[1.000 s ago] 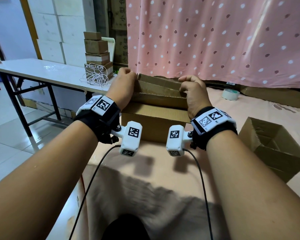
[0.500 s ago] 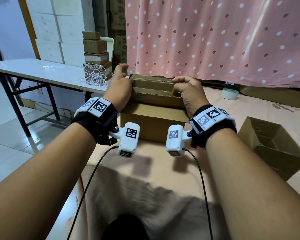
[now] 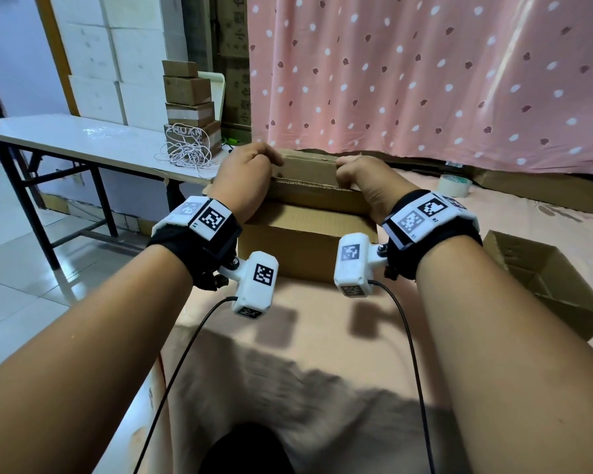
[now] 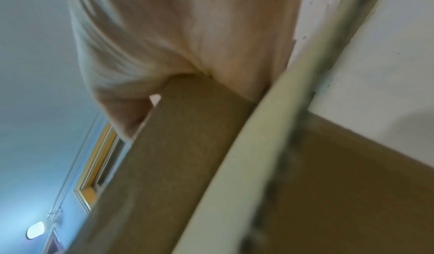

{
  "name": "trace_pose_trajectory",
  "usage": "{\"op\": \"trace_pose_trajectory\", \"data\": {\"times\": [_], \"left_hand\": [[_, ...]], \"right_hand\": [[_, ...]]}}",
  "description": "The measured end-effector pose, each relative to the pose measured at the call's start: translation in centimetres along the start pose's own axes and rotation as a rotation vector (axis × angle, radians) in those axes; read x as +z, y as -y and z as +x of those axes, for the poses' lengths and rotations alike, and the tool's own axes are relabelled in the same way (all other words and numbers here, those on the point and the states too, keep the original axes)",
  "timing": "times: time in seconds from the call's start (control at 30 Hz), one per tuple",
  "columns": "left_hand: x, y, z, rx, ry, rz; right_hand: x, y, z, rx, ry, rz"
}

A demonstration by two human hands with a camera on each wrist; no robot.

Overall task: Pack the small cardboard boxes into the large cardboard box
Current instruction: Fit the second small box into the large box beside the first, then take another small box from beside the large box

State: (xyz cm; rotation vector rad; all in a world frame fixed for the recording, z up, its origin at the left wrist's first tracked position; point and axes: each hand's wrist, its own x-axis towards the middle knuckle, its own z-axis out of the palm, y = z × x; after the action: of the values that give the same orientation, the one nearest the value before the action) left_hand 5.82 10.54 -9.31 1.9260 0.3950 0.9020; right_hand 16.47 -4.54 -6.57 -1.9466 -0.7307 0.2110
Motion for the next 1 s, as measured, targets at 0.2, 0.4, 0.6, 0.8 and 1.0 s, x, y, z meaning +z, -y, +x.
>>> {"op": "trace_pose_trajectory", "data": {"times": [0.2,0.4,0.6,0.8,1.0], "left_hand": [[0.5,0.2,-0.2,0.033,-0.058,0.075],[0.4,-0.6,-0.8,0.056,-0.051,0.228],[0.5,-1.9,-0.9,0.085,-0.027,0.476],[1.2,-4.6,-1.5,0.290,-0.079,0.701],[5.8,-8.1,-2.9,0.406,-0.027,0.664]], "right_hand": [[-0.5,-0.5,1.2,0.025,0.091,-0.078],[-0.7,0.5,-0.2,0.059,0.056,-0.120],[-0.6,0.3,-2.7,-0.070,-0.259,-0.550],[-2.9,0.0,-4.7,-0.114,-0.382,-0.762],[-5.4,-0.5,-7.3,-0.018,-0.341,-0.861]]}}
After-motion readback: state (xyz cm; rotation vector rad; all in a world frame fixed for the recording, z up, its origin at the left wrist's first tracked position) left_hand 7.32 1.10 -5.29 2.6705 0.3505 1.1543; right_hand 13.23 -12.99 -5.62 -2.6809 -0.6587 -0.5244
